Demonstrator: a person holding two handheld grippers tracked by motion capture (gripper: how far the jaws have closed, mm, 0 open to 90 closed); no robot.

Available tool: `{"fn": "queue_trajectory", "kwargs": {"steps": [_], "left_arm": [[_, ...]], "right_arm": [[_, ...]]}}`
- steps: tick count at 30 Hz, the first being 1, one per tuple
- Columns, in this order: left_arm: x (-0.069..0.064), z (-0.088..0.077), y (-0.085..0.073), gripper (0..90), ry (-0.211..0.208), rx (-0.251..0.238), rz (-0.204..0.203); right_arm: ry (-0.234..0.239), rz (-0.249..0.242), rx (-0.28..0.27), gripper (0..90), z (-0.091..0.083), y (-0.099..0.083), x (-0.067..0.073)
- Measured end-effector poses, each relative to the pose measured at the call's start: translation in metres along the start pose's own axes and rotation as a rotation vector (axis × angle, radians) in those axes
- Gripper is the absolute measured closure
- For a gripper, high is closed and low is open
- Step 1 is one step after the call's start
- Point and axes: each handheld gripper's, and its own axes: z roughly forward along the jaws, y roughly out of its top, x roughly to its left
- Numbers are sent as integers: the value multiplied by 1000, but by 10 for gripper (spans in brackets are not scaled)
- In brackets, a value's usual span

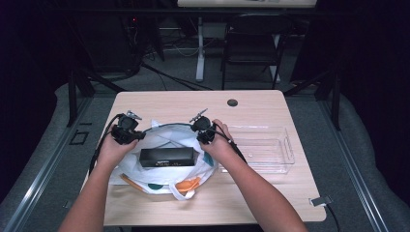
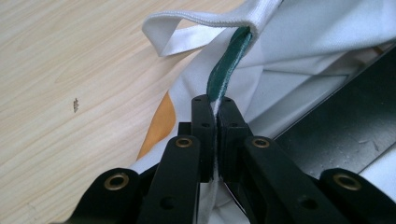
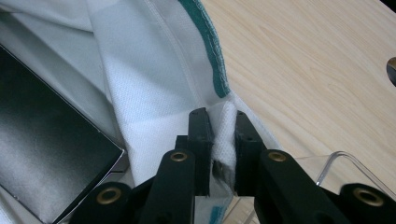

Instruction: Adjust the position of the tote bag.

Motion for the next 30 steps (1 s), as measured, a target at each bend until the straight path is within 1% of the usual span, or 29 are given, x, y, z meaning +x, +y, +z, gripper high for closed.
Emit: {"fn": "queue_trajectory", "kwargs": {"steps": [1, 3, 7, 8, 11, 12, 13, 14, 15, 16, 24, 26, 30], "left_arm": [[1, 1, 0, 877, -2, -2, -8], [2, 3, 0, 877, -3, -2, -15], [4, 8, 1, 877, -5, 9, -21], [5, 9, 0, 877, -8, 12, -24], [7, 13, 0, 877, -7, 14, -31], [7, 15, 0, 877, -1, 23, -35], [7, 15, 0, 877, -1, 23, -35], [8, 18, 0, 877, 2, 31, -33], [8, 18, 0, 877, 2, 31, -33], [9, 21, 0, 877, 5, 43, -33], [13, 28, -1, 877, 14, 55, -46], [13, 30, -1, 877, 15, 57, -43], [14, 33, -1, 877, 8, 65, -51]], "right_arm": [[2, 13, -16, 810, 1, -1, 1], [-3, 0, -2, 810, 1, 0, 1], [-2, -4, 3, 810, 3, 0, 2], [-3, -16, 15, 810, 2, 0, 1], [-4, -10, 6, 811, 4, -2, 3], [-7, -20, 9, 811, 5, -2, 3], [-6, -13, 4, 811, 5, -2, 4], [-6, -31, 22, 811, 4, -2, 3], [-6, -31, 22, 811, 4, -2, 3], [-8, -32, 19, 811, 5, -2, 4], [-3, -25, 19, 811, 7, -3, 4], [-1, -23, 19, 811, 8, -3, 5], [1, -16, 24, 811, 9, -3, 5]]}}
